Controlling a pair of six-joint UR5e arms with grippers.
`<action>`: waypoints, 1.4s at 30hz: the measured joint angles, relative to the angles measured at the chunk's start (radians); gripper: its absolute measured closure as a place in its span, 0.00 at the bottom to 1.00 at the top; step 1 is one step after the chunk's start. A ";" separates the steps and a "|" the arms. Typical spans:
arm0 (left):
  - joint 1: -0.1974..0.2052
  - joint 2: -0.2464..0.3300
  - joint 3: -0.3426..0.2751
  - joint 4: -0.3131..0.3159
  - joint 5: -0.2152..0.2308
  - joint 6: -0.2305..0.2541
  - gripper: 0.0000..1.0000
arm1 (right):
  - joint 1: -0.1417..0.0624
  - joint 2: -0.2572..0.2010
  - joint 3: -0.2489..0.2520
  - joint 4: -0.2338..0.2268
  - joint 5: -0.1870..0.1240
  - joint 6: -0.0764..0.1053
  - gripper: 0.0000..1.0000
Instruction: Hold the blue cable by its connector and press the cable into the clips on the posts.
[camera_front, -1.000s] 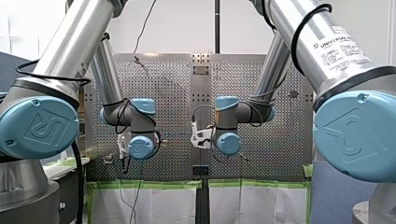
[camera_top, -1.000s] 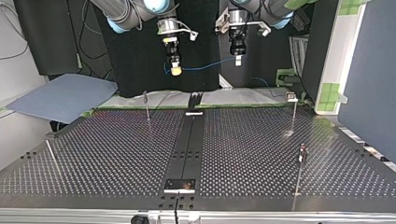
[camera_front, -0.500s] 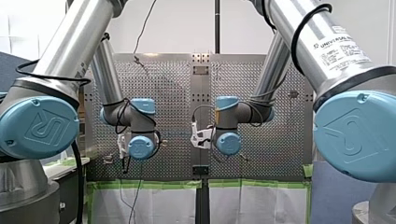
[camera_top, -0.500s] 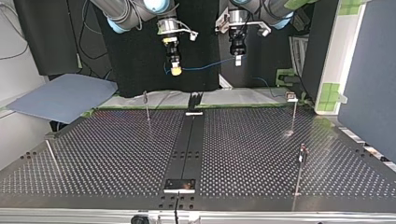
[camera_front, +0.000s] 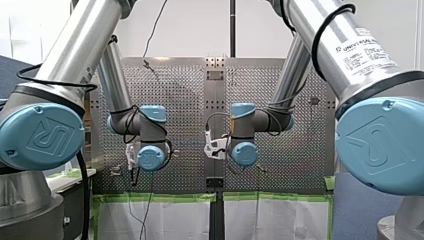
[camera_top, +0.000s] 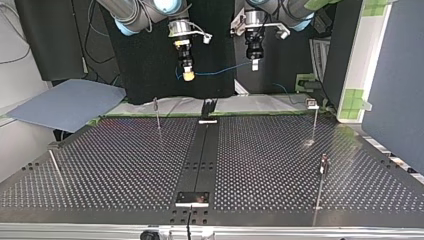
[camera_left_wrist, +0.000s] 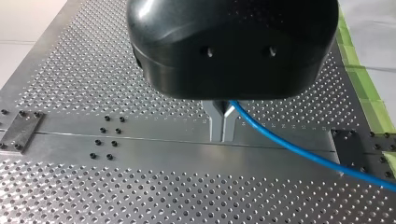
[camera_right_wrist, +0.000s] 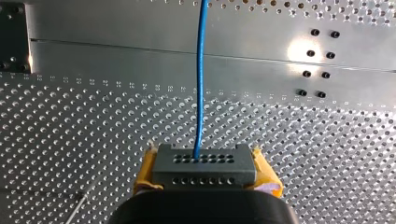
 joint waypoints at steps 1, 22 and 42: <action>0.000 0.000 0.000 0.000 0.000 0.000 1.00 | 0.000 0.000 0.000 0.000 0.000 0.000 1.00; 0.008 -0.037 -0.034 0.008 0.004 0.006 1.00 | 0.017 0.022 -0.002 0.020 0.005 -0.008 1.00; 0.009 -0.084 -0.049 0.009 0.005 0.006 1.00 | 0.029 0.125 -0.003 0.032 0.006 -0.011 1.00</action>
